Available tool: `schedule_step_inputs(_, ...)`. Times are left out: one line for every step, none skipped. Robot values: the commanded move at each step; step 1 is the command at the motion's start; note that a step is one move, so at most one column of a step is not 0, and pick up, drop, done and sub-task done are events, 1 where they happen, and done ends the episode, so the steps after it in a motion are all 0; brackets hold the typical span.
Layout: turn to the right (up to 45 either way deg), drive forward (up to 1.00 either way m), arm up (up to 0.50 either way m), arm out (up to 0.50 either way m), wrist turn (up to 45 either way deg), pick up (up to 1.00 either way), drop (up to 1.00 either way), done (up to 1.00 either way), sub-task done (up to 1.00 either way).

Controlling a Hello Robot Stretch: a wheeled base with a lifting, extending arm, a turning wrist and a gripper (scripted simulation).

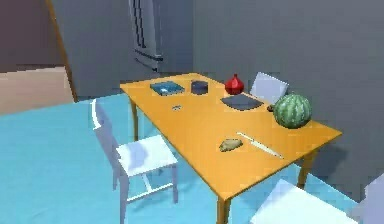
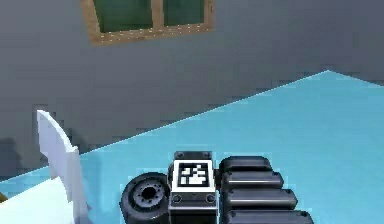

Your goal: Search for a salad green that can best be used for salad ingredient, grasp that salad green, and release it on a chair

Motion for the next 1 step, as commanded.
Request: schedule_step_inputs(-45.0, 0.00, 0.00, 0.00, 0.0, 0.00, 0.00, 0.00, 0.00)
